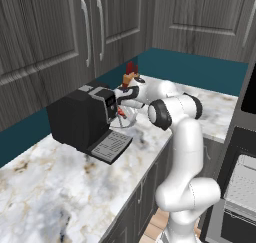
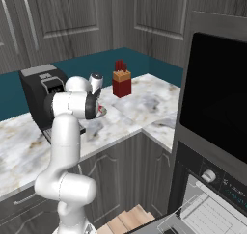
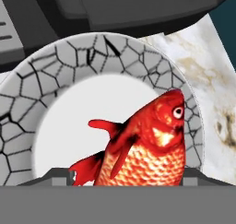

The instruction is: Take the fish from the oven and place it on the plate on the counter.

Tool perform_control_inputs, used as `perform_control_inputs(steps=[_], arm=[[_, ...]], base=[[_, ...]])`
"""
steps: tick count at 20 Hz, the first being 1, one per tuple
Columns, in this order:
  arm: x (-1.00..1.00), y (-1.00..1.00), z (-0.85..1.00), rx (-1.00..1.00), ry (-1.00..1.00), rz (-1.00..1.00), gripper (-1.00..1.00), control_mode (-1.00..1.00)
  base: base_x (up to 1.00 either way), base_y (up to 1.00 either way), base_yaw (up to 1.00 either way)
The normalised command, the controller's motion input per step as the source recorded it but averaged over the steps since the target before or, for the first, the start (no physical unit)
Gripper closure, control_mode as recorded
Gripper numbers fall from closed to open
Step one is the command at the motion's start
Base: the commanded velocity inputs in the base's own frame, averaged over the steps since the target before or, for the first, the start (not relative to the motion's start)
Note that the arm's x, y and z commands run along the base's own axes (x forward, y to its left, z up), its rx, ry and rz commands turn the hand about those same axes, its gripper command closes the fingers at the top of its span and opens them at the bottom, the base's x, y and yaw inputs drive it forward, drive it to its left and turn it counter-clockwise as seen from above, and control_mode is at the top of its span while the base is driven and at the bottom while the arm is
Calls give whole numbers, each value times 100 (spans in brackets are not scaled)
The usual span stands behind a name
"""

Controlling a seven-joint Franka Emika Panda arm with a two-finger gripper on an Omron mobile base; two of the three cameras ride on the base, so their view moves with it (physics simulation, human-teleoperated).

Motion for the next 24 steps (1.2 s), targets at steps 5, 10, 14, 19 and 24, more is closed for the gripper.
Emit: perform_control_inputs(steps=[5,10,14,19,24], arm=[[0,0,0,0,-1,0,-100,-100],[0,0,0,0,0,0,-100,-100],[0,0,4,0,0,0,-100,-100],[-8,2,16,0,-9,1,-100,-100],[-51,-6,29,0,-17,0,-100,-100]], base=[[0,0,0],[0,0,0],[0,0,0],[0,0,0],[0,0,0]])
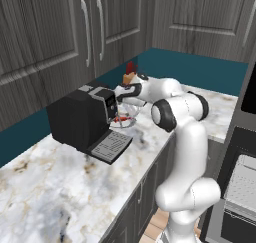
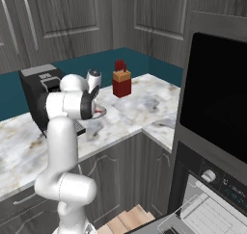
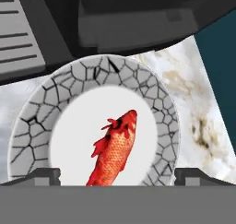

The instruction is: Take the fish from the oven and place it on the plate on the counter.

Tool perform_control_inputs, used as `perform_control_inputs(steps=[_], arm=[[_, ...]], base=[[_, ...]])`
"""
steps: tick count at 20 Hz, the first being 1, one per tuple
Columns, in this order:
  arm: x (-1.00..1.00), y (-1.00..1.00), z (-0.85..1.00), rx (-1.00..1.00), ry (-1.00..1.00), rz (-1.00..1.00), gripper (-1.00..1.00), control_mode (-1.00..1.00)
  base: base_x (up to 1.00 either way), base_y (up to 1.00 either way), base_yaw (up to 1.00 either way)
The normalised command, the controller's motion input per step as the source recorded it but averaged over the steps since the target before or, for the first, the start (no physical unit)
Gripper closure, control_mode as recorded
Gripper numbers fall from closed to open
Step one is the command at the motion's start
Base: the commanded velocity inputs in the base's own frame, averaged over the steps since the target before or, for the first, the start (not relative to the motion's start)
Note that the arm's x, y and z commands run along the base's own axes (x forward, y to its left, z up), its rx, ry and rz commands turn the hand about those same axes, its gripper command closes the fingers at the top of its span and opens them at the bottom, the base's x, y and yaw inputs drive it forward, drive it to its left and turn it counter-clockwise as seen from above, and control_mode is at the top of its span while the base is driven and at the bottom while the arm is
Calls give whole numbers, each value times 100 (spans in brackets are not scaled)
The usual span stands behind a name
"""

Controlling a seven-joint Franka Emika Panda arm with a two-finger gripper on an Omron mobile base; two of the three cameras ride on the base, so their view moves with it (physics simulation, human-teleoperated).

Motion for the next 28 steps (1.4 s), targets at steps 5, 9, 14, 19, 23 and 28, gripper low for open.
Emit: perform_control_inputs(steps=[5,9,14,19,23,28], arm=[[-94,-27,18,0,-12,-5,-100,-100],[-100,-46,9,0,-4,-13,-100,-100],[-100,-39,26,0,-8,-17,-100,-100],[-77,-28,68,0,-5,-18,-100,-100],[-62,-27,98,0,0,-18,-100,-100],[-69,-31,99,0,3,-22,-100,-100]], base=[[0,0,0],[0,0,0],[0,0,0],[0,0,0],[0,0,0],[0,0,0]])
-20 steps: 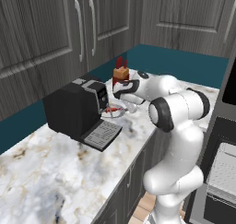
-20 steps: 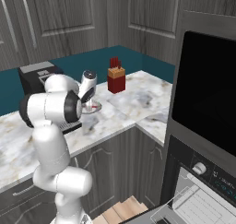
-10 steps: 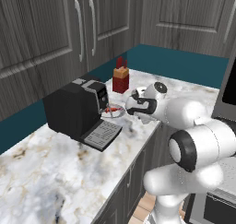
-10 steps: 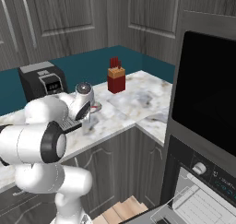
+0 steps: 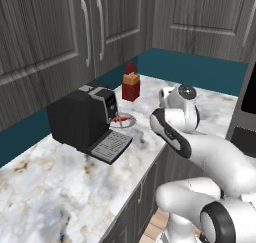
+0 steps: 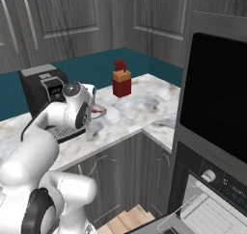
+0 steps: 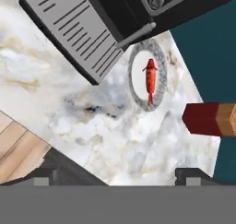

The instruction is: Take the fish from the oven and place it on the plate on the counter.

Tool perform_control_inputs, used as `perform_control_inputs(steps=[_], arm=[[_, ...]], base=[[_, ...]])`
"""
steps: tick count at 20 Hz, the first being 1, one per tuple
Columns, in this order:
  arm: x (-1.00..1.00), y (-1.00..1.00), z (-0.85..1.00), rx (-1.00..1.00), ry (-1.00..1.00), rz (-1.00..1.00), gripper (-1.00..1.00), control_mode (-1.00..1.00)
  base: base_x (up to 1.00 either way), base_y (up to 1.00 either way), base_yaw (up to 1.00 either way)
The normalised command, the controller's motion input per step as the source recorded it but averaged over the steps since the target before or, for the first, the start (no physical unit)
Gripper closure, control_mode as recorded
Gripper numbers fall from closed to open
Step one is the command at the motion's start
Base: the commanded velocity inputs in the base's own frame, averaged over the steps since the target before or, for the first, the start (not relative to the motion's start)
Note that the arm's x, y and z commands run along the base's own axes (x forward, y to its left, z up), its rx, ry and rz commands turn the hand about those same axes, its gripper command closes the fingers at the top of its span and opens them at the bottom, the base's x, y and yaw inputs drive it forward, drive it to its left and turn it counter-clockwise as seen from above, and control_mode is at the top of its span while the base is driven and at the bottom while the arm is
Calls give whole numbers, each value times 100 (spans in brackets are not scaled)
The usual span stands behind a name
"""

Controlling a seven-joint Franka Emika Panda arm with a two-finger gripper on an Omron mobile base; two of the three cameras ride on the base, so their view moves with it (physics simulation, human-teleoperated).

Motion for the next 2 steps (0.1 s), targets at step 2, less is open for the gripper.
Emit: perform_control_inputs(steps=[2], arm=[[-81,-23,88,0,8,-22,-100,-100]], base=[[0,0,0]])
